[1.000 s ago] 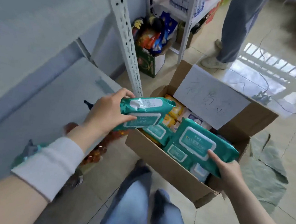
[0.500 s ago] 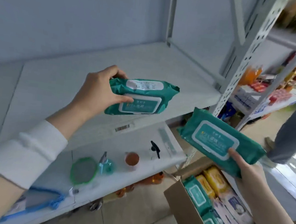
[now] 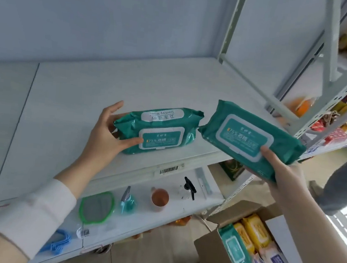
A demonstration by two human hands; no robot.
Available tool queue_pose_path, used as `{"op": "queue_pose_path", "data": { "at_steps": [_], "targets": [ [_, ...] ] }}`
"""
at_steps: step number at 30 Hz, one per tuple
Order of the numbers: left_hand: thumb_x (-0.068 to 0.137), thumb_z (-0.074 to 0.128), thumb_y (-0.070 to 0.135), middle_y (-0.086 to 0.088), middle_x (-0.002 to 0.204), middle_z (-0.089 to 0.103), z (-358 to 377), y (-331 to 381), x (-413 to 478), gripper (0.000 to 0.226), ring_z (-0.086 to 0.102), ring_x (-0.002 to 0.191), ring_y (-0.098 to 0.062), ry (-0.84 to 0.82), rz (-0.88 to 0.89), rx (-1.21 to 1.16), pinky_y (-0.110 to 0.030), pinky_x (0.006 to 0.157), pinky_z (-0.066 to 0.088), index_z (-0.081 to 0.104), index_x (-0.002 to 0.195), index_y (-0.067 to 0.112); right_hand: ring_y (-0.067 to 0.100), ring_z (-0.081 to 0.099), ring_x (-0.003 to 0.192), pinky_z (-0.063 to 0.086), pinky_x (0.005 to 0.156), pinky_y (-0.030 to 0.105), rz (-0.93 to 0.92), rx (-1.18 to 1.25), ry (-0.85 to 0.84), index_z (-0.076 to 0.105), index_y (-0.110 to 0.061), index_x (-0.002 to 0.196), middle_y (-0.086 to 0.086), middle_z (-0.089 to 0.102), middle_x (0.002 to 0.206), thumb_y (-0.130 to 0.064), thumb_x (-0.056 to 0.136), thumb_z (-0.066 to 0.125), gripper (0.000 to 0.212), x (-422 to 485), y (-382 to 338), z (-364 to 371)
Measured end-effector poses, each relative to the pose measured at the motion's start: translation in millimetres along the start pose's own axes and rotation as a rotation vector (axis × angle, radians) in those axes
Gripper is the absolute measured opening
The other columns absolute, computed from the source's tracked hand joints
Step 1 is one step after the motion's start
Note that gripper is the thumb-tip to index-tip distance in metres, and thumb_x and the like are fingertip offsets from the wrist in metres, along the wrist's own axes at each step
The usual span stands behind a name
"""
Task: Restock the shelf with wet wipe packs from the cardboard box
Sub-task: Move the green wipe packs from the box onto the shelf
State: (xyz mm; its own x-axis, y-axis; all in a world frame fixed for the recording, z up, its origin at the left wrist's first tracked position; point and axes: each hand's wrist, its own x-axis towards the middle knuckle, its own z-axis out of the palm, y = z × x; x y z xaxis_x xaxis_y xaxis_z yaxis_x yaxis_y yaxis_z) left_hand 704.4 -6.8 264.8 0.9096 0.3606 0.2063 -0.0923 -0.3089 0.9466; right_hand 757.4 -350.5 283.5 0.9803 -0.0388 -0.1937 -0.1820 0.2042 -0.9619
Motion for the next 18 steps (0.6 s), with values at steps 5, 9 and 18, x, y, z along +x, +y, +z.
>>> {"op": "queue_pose_path", "data": {
  "at_steps": [5,9,18],
  "targets": [
    [0.063,0.082,0.007,0.030,0.080,0.069,18,-15,17,0.043,0.063,0.076,0.015,-0.036,-0.060,-0.024,-0.005,0.069,0.049,0.061,0.092,0.031,0.019,0.071,0.087,0.060,0.069,0.036,0.024,-0.012,-0.018,0.058,-0.019,0.092,-0.001,0.071,0.100,-0.029,0.048,0.079,0.051,39,-10,12],
    [0.069,0.076,0.010,0.029,0.081,0.070,24,-19,62,0.034,0.067,0.083,0.008,0.028,-0.109,-0.140,-0.012,0.074,0.054,0.065,0.090,0.034,0.015,0.074,0.077,0.060,0.057,0.032,-0.013,0.017,-0.106,0.059,-0.016,0.096,-0.005,0.076,0.085,-0.040,0.024,0.087,0.081,92,-26,22],
    [0.064,0.071,0.020,0.026,0.094,0.070,30,-43,246,0.040,0.064,0.099,0.002,0.034,-0.125,-0.107,-0.014,0.085,0.052,0.063,0.101,0.034,0.020,0.071,0.094,0.059,0.069,0.031,-0.009,-0.109,-0.284,0.061,-0.012,0.109,0.002,0.073,0.106,-0.045,0.018,0.092,0.102,311,-46,79]
  ]
}}
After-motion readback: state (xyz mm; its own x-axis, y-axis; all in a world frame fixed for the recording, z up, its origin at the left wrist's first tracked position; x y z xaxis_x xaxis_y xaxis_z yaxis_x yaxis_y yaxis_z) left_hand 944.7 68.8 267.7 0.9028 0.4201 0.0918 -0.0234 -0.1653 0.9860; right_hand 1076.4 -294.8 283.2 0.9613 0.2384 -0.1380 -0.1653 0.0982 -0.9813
